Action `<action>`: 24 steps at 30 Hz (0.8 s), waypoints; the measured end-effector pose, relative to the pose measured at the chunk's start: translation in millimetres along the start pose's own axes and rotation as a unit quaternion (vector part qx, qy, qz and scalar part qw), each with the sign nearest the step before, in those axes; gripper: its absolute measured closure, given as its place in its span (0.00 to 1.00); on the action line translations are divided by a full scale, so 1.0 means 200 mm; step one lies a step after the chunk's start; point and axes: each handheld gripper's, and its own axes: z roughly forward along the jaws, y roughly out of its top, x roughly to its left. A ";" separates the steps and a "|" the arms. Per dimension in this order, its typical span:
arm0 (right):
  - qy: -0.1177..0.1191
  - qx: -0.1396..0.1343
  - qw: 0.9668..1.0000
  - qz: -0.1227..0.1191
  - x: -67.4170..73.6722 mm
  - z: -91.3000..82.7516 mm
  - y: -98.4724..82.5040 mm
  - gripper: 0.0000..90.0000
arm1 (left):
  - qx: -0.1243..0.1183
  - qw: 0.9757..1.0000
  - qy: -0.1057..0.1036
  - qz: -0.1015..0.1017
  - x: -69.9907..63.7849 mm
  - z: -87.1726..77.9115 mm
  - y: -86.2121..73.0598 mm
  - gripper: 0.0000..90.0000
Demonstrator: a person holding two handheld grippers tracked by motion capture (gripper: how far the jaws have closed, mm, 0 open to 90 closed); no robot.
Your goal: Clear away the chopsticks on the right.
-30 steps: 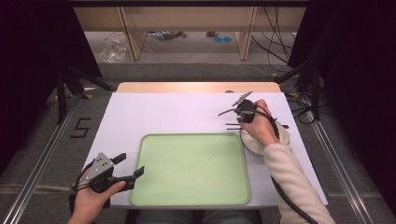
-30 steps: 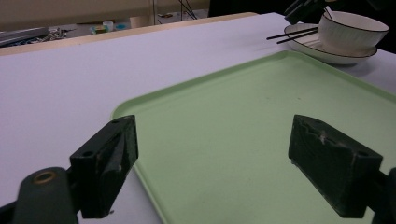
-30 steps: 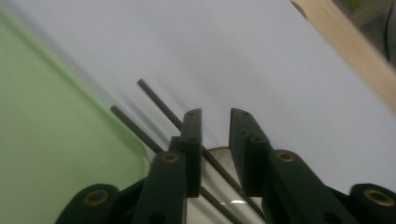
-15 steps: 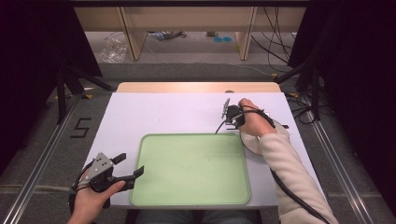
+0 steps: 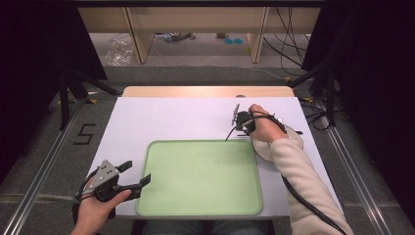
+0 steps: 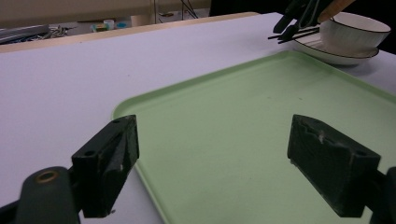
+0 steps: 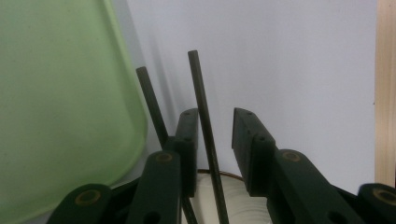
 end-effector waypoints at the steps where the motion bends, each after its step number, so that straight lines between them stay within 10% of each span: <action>1: 0.001 0.003 1.000 -0.001 0.00 0.00 0.00 0.83 | 0.000 1.000 0.000 0.000 0.00 0.00 0.00 0.18; 9: 0.005 0.006 1.000 -0.019 0.01 0.03 0.00 0.95 | 0.000 1.000 0.000 0.000 0.00 0.00 0.00 0.18; 12: -0.021 -0.004 0.999 -0.047 0.00 0.01 0.01 0.97 | -0.002 1.000 0.000 -0.002 0.00 0.00 0.00 0.19; 24: -0.083 -0.074 0.993 -0.037 -0.03 -0.13 0.04 0.98 | -0.002 1.000 0.000 -0.002 0.00 0.00 0.00 0.19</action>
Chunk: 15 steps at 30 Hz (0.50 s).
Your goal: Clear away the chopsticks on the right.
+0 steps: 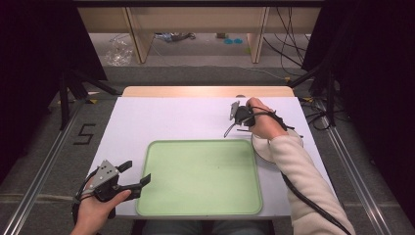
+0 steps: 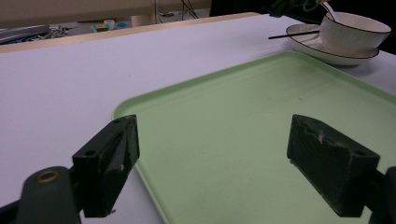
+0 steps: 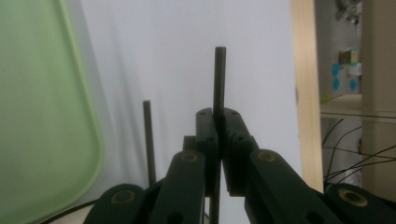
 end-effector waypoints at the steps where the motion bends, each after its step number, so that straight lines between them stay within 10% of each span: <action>1: -0.003 -0.008 1.000 0.008 0.00 -0.02 0.01 0.98 | 0.000 1.000 0.000 0.000 0.00 0.00 0.00 0.19; 9: -0.052 -0.090 0.994 0.044 -0.08 -0.21 0.07 0.98 | 0.000 1.000 0.001 -0.007 -0.01 0.00 0.00 0.19; 15: -0.067 -0.158 0.977 0.128 -0.14 -0.37 0.09 0.98 | -0.007 1.000 0.003 0.011 0.01 0.00 0.01 0.19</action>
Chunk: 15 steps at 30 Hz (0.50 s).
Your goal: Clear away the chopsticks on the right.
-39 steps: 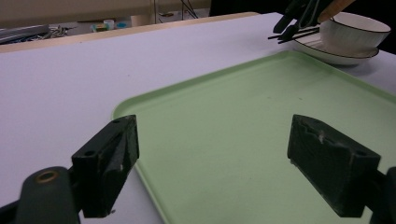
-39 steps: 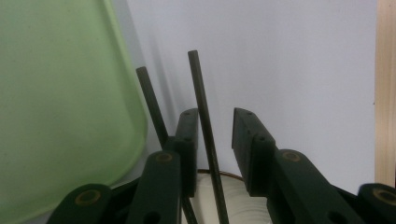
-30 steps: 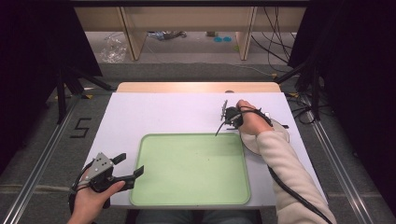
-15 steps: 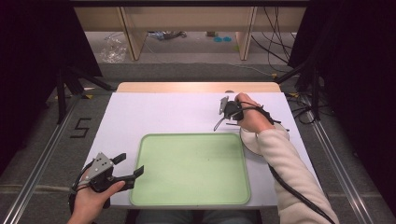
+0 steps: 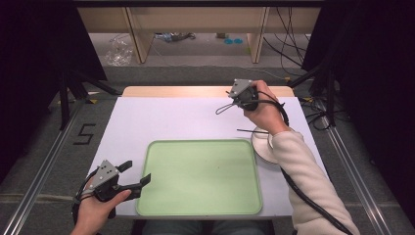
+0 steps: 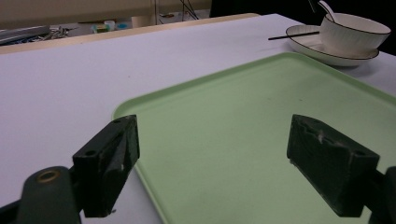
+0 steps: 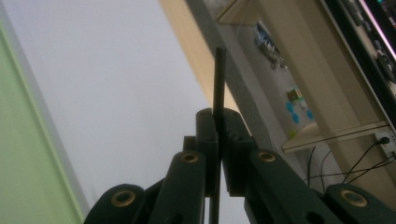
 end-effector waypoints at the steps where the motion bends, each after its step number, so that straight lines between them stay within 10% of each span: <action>1: 0.000 -0.010 1.000 0.018 -0.01 -0.02 0.01 0.98 | 0.001 1.000 -0.001 0.000 0.00 0.00 0.00 0.19; 8: -0.004 -0.063 0.992 0.112 -0.07 -0.11 0.04 0.98 | 0.004 1.000 -0.002 -0.008 0.00 0.00 0.00 0.19; 15: 0.038 -0.068 0.966 0.247 -0.06 -0.20 0.06 0.98 | 0.007 1.000 -0.002 -0.006 0.00 0.00 0.00 0.19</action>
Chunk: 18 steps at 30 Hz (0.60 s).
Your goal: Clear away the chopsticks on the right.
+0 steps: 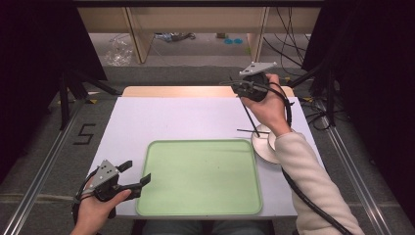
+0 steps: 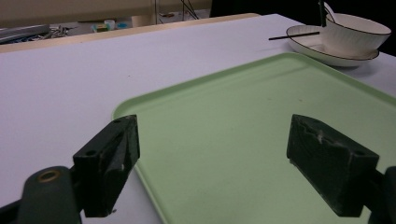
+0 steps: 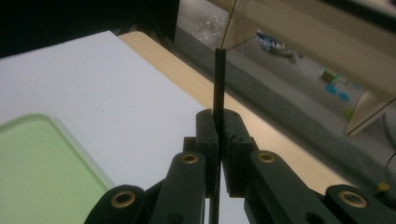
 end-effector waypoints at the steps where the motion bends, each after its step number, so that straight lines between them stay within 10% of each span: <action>1: -0.006 0.003 1.000 0.022 0.01 -0.01 0.00 0.98 | 0.000 1.000 0.000 0.000 0.00 0.00 0.00 0.19; 5: 0.000 0.036 0.994 0.099 0.03 -0.03 -0.03 0.98 | 0.000 1.000 0.001 0.000 0.00 0.00 0.00 0.19; 12: 0.004 0.127 0.972 0.198 0.07 -0.02 -0.17 0.98 | 0.000 1.000 0.000 0.000 0.00 0.00 0.00 0.19; 14: 0.012 0.170 0.958 0.229 0.08 0.00 -0.26 0.98 | 0.000 1.000 0.000 -0.002 0.00 0.00 0.00 0.19; 15: 0.018 0.204 0.942 0.265 0.10 0.00 -0.29 0.98 | -0.001 1.000 -0.001 -0.001 0.00 0.00 0.00 0.19; 18: 0.029 0.254 0.919 0.299 0.11 0.04 -0.38 0.98 | -0.003 1.000 -0.002 -0.003 0.00 0.01 0.00 0.19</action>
